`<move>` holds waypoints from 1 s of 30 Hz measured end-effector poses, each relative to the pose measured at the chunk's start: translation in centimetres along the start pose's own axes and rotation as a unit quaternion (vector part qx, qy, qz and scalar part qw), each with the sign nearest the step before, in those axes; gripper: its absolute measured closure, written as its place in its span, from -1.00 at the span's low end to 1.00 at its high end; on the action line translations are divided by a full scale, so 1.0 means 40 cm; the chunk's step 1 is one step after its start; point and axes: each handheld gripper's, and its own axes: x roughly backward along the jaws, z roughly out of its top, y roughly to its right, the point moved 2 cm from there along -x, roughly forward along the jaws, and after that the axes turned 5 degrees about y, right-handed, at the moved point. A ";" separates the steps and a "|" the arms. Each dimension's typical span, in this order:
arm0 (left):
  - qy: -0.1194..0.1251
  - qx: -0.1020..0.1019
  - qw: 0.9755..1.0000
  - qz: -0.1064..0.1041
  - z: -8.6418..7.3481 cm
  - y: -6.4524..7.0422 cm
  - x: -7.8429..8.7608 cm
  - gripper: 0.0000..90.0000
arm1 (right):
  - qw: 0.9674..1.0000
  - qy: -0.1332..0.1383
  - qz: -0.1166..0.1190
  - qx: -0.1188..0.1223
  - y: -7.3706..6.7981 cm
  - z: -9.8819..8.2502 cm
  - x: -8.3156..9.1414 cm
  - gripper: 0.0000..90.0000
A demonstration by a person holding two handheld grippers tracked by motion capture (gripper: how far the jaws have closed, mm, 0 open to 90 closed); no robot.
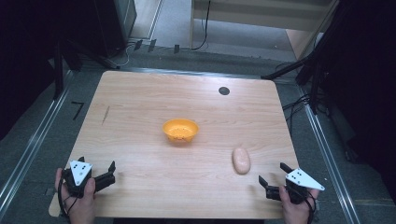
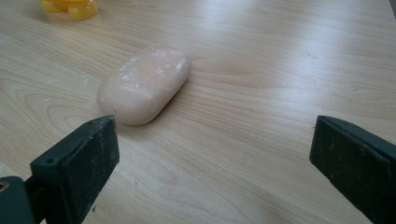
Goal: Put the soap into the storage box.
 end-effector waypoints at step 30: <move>-0.005 0.012 1.000 0.000 0.001 -0.004 -0.004 -0.98 | 0.990 -0.126 -0.057 -0.026 -0.031 0.117 -0.053 -0.68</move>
